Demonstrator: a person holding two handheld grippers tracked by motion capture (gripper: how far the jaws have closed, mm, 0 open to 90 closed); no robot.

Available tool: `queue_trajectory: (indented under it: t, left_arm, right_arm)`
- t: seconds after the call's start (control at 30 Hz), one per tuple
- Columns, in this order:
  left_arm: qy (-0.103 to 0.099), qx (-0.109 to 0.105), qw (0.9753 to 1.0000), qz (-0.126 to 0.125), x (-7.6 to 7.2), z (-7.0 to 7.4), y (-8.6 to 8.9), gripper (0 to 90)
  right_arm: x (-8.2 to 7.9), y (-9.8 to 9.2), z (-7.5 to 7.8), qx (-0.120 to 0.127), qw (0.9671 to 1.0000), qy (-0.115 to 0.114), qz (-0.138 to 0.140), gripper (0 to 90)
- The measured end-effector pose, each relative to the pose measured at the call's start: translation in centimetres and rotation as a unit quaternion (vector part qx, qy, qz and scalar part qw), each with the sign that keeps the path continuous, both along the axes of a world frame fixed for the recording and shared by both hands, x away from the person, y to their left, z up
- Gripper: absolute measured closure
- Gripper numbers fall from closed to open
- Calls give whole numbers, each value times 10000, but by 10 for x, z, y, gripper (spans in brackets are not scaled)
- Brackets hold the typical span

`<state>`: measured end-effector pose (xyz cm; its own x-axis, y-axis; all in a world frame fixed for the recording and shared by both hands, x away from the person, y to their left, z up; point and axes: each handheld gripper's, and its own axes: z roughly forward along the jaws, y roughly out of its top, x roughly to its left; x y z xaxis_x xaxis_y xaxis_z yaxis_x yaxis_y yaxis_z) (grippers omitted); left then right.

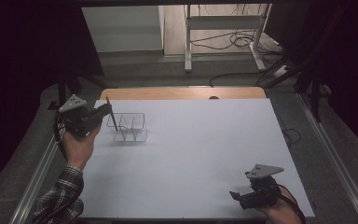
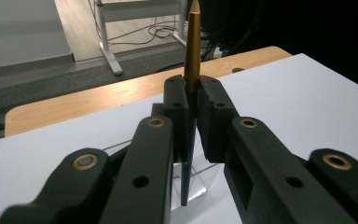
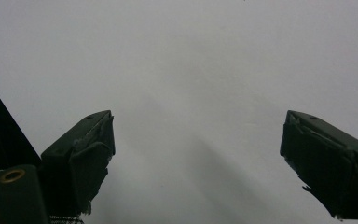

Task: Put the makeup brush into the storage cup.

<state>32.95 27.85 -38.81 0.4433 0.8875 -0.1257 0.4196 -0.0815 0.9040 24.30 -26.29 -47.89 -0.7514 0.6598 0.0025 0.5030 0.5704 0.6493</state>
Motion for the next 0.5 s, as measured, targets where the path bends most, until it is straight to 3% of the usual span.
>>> queue_trajectory:
  t: [0.5]
  left_arm:
    - [-10,49,9998,181,13,1,5,831]
  right_arm:
    - [0,-1,-1,-17,10000,15,-14,90]
